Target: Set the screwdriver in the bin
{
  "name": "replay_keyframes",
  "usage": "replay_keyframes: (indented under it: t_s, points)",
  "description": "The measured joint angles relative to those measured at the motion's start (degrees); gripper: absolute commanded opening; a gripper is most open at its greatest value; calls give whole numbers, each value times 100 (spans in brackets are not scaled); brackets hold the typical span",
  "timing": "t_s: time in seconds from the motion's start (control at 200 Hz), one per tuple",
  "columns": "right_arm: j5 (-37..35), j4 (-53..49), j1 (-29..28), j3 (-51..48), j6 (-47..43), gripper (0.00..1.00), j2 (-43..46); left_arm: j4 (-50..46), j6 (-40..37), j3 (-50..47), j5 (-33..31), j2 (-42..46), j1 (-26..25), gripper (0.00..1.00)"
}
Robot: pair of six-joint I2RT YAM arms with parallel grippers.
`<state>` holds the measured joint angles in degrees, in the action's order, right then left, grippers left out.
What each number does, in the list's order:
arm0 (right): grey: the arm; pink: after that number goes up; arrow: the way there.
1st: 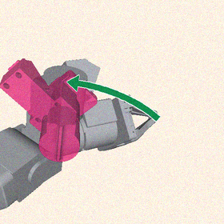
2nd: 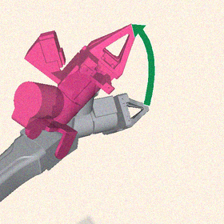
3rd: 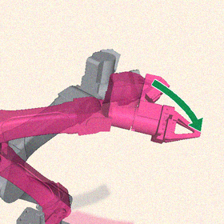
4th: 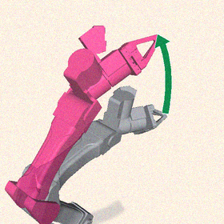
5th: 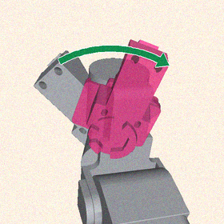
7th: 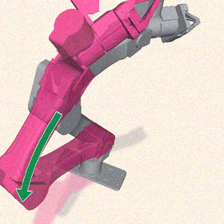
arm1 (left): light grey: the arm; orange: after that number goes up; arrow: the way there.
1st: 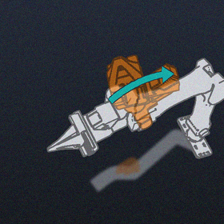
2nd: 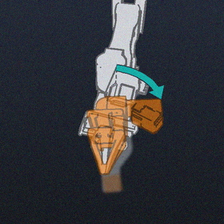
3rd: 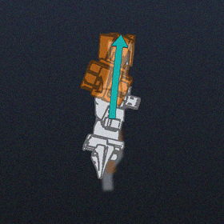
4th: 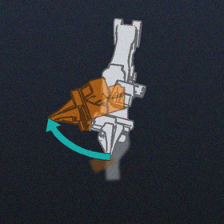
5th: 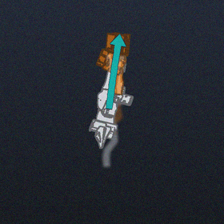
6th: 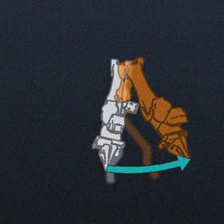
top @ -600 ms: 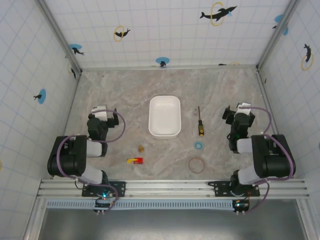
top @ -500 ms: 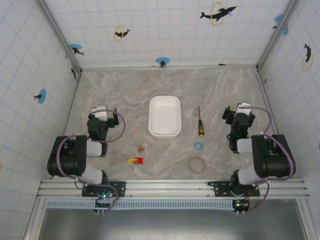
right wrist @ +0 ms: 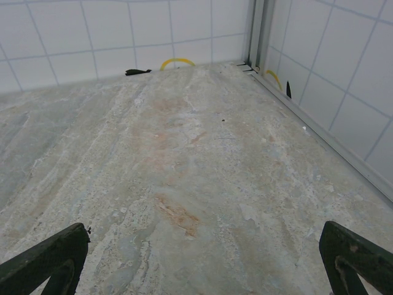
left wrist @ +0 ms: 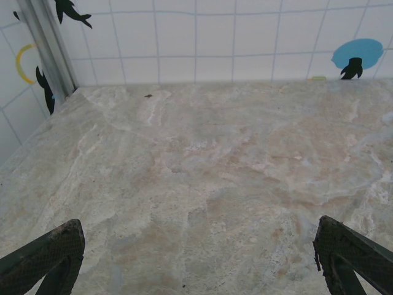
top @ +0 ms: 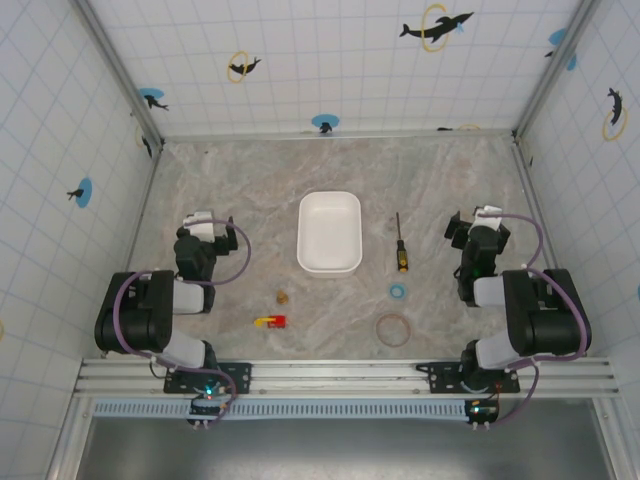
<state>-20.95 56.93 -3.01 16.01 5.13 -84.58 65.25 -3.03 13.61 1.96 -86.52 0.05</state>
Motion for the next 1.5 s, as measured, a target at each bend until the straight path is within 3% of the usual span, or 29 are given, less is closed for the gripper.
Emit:
replay_keyframes:
  t_s: [0.39,0.521,0.756,0.881,1.021,1.156,1.316,1.496]
  points:
    - [-247,11,-170,0,-24,99,7,-9,-2,9,9,0,0,98]
    - [-474,-297,-221,37,-22,99,247,-575,-17,254,42,243,0,97]
    - [-721,-2588,-463,1187,44,99,1386,-2133,155,1152,348,1327,-61,98]
    - [-319,-4092,-529,2116,302,99,1620,-2747,487,1331,514,1687,-258,98]
    - [404,-5530,-688,2778,656,99,1515,-3517,951,1543,673,1714,-468,98]
    - [890,-6581,-1233,2962,927,99,1117,-3989,1349,1663,837,1670,-667,98]
    - [1023,-7469,-1941,2968,1202,99,643,-4000,1733,1556,1051,1665,-754,98]
    - [1051,-7947,-2262,3077,1519,95,299,-4186,1937,1526,1073,1663,-824,98]
